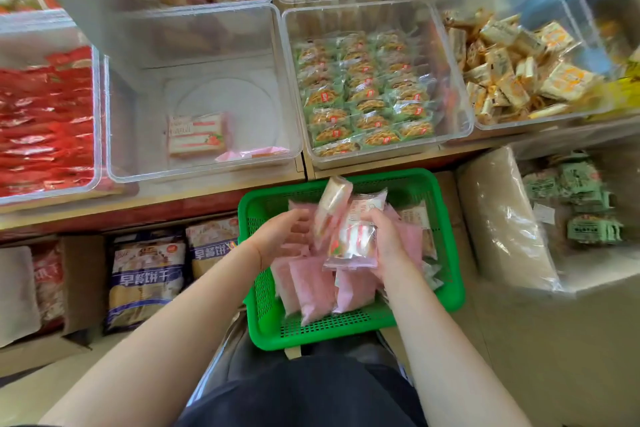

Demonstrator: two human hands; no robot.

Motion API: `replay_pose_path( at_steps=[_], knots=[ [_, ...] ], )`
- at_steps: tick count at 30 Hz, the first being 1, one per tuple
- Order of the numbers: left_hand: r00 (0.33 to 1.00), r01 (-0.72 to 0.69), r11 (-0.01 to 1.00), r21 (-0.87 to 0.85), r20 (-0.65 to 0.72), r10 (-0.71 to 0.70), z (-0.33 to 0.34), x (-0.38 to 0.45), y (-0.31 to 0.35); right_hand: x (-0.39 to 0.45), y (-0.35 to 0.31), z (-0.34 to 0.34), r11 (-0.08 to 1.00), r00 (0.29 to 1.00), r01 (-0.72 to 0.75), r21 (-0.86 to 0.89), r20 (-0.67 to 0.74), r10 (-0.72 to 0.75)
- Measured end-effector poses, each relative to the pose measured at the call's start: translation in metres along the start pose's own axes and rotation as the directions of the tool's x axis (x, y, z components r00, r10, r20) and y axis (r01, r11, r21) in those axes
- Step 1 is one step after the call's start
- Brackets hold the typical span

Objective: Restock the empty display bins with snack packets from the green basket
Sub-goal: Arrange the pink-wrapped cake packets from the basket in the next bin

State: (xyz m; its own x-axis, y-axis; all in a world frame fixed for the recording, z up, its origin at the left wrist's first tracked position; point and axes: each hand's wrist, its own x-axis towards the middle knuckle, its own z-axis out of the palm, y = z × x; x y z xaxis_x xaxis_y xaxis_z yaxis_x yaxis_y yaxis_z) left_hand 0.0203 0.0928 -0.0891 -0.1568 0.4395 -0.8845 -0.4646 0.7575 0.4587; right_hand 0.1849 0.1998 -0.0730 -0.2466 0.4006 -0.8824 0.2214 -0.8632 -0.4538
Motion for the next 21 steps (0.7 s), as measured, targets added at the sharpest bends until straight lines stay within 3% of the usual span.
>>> replay_pose_path(
  at_steps=[3,6,8,10,13,15,17,19,21],
  knots=[
    [0.999,-0.015,0.999,0.051,0.049,0.013,0.002,-0.004,0.000,-0.006,0.002,-0.002,1.000,1.000,-0.002,-0.019,0.023,0.002],
    [0.998,-0.059,0.981,0.184,0.002,0.060,-0.004,-0.003,-0.004,-0.011,0.001,0.001,1.000,0.998,-0.011,0.015,0.064,0.010],
    [0.997,-0.080,0.984,0.161,-0.011,0.083,-0.006,-0.003,-0.005,-0.012,0.002,0.005,0.999,0.997,-0.018,0.037,0.078,0.015],
    [0.993,-0.100,0.993,0.056,0.064,0.096,-0.007,-0.006,-0.005,-0.009,0.005,0.012,0.999,0.994,-0.013,0.031,0.105,0.010],
    [0.983,-0.085,0.995,-0.042,0.162,0.091,-0.008,-0.010,-0.006,-0.010,0.012,0.029,0.983,0.980,0.043,-0.181,0.201,-0.006],
    [0.985,-0.093,0.988,-0.120,0.134,0.109,-0.013,-0.006,-0.014,-0.011,0.014,0.040,0.923,0.973,0.127,-0.363,0.225,-0.046],
    [0.994,-0.096,0.971,-0.217,0.026,0.104,-0.025,-0.003,-0.021,-0.009,0.012,0.047,0.832,0.978,0.210,-0.514,0.116,-0.175],
    [0.994,-0.097,0.958,-0.270,-0.079,0.078,-0.039,-0.005,-0.027,0.003,0.013,0.045,0.737,0.931,0.238,-0.632,-0.067,-0.358],
    [0.985,-0.107,0.953,-0.285,-0.161,0.062,-0.054,-0.004,-0.036,0.017,0.016,0.044,0.649,0.897,0.222,-0.728,-0.107,-0.428]
  ],
)
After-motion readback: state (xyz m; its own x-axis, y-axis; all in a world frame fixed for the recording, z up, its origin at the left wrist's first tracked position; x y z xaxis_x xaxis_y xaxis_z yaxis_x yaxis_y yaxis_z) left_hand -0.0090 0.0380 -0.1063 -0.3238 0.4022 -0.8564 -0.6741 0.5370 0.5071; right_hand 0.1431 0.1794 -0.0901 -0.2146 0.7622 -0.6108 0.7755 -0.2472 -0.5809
